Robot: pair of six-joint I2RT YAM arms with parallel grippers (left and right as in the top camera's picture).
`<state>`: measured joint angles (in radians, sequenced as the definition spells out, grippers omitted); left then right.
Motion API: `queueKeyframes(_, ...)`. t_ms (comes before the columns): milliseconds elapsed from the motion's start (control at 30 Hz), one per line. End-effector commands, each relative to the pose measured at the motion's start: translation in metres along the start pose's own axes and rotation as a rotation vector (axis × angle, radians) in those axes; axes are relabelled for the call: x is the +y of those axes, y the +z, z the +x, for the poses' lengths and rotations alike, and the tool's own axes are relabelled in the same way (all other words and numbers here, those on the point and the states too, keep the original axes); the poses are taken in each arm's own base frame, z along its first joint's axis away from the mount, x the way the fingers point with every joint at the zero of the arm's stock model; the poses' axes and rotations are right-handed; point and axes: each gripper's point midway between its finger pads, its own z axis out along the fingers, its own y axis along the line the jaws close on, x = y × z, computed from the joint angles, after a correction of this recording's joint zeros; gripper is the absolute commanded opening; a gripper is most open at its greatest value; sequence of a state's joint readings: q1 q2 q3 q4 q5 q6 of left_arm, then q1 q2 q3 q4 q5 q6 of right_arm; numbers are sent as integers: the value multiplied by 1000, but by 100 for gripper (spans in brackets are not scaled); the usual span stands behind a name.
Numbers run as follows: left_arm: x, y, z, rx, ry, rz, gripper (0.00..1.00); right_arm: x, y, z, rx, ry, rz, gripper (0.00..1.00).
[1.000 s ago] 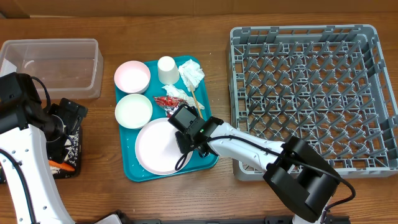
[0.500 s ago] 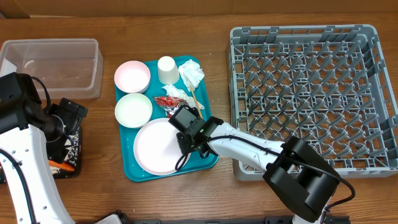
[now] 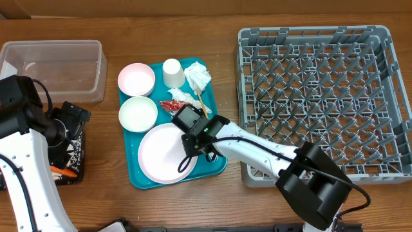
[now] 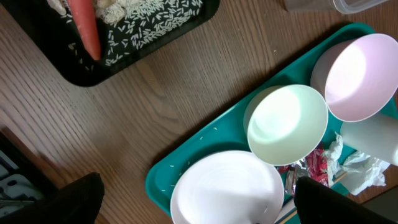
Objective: Sort waste into correct bins and load items into the dishwasher rack
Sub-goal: 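Grasp the white plate rim with the right gripper and lift, then carry the white plate to the rack's back and stand it upright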
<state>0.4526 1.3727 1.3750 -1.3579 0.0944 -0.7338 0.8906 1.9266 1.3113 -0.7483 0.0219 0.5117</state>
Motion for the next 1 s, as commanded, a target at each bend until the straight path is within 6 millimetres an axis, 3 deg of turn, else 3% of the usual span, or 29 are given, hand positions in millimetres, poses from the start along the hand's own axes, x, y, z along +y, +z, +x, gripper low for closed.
queueKeyframes(0, -3, -5, -3, -12, -2, 18, 100, 18, -20, -7, 0, -15, -65, 4)
queueKeyframes(133, -3, -5, -3, -12, -2, 18, 100, 25, -41, -6, 20, -15, -101, 4)
queueKeyframes(433, -3, -5, -3, -12, -2, 18, 100, 12, -95, -10, 26, 4, -59, 4)
queueKeyframes(667, -3, -5, -3, -12, -2, 18, 100, -7, -157, -33, -105, 19, -98, 4)
queueKeyframes(800, -3, -5, -3, -12, -2, 18, 100, -72, -207, -55, -266, 119, 52, 4)
queueKeyframes(967, -3, -5, -3, -12, -2, 18, 100, -183, -267, -67, -458, 325, 366, 4)
